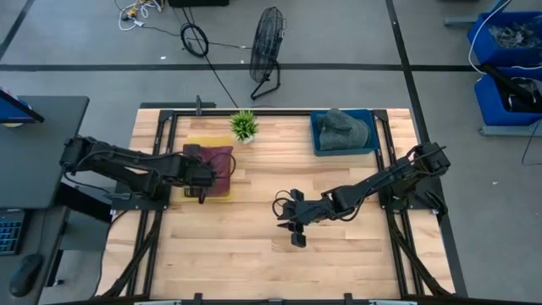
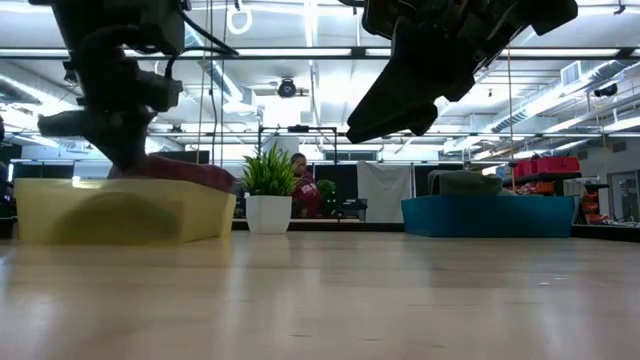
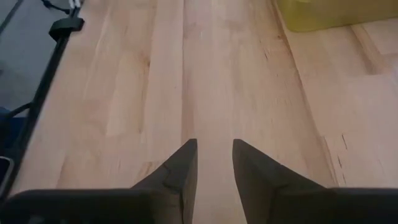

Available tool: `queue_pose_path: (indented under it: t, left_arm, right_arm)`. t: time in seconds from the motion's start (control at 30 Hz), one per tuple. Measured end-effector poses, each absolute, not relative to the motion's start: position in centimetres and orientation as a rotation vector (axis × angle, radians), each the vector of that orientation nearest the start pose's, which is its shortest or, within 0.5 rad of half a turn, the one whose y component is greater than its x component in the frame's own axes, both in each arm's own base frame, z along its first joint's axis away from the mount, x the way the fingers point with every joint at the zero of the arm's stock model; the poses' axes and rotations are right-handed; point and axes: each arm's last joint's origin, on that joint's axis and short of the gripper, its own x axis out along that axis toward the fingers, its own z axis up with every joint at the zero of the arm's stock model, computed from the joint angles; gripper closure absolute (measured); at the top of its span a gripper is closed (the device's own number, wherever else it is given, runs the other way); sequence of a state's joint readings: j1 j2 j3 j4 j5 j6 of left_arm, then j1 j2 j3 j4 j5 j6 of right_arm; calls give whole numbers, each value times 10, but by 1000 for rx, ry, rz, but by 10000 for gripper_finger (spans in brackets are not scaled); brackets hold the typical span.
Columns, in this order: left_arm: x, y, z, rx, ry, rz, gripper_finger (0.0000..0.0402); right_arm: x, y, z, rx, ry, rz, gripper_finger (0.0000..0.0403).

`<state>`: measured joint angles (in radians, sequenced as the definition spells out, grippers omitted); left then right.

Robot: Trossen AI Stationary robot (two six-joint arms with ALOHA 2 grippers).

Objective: Pick & Place hat
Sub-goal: Put the red cap into the yellow bin, then return to Home Position

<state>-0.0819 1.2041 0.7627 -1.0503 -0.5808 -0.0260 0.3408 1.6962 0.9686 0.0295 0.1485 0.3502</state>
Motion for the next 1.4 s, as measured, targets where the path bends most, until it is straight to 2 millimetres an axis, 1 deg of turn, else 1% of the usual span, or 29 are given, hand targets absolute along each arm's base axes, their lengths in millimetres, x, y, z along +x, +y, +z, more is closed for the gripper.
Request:
queue_pose_path:
  t: [0.07, 0.13, 0.2, 0.27, 0.37, 0.47, 0.53, 0.6, 0.67, 0.7, 0.8, 0.87, 0.97, 1.07, 1.1, 1.17, 1.23, 1.33, 1.4]
  left_arm:
    - [181, 0, 218, 382, 1398, 490, 254]
    - [180, -2, 235, 303, 1390, 561, 248]
    - [179, -5, 258, 247, 1378, 614, 245]
    - [175, -7, 284, 214, 1348, 660, 244]
    - [166, -11, 330, 169, 1197, 711, 244]
    - [147, -16, 369, 110, 972, 717, 243]
    - [128, -16, 388, 82, 804, 714, 243]
    - [108, -15, 396, 51, 676, 694, 243]
    - [89, -12, 396, 6, 588, 674, 243]
    - [80, -10, 392, -17, 556, 660, 243]
    - [62, -5, 371, -86, 483, 613, 243]
    - [59, -4, 352, -115, 433, 575, 243]
    - [62, -7, 323, -105, 355, 507, 243]
    - [67, -12, 306, -126, 279, 370, 245]
    - [68, -14, 302, -141, 252, 314, 246]
    - [70, -17, 298, -142, 193, 222, 250]
    - [65, -15, 297, -106, 155, 193, 254]
    - [49, -5, 308, -81, 66, 211, 254]
    - [35, 3, 317, -99, -9, 211, 255]
  right_arm:
    - [328, 112, 194, 180, 677, 69, 296]
    - [324, 110, 212, 185, 624, 86, 296]
    - [315, 107, 233, 153, 562, 112, 296]
    - [302, 102, 256, 100, 515, 122, 296]
    - [275, 89, 293, 71, 430, 72, 296]
    - [241, 74, 326, 24, 350, 18, 296]
    - [217, 66, 341, 0, 324, 8, 296]
    - [195, 57, 351, -15, 318, 6, 296]
    - [179, 50, 352, -16, 314, -13, 296]
    - [172, 47, 349, -14, 312, -31, 296]
    - [155, 41, 331, -15, 310, -53, 296]
    - [148, 39, 313, 11, 297, -54, 296]
    - [140, 36, 291, 53, 231, -42, 296]
    - [129, 33, 281, 40, 181, -35, 296]
    - [124, 31, 281, 37, 164, -39, 296]
    - [114, 27, 286, 45, 107, -62, 296]
    - [103, 22, 289, 56, 65, -102, 296]
    - [87, 16, 294, 51, -2, -127, 296]
    - [77, 13, 295, 53, -24, -124, 296]
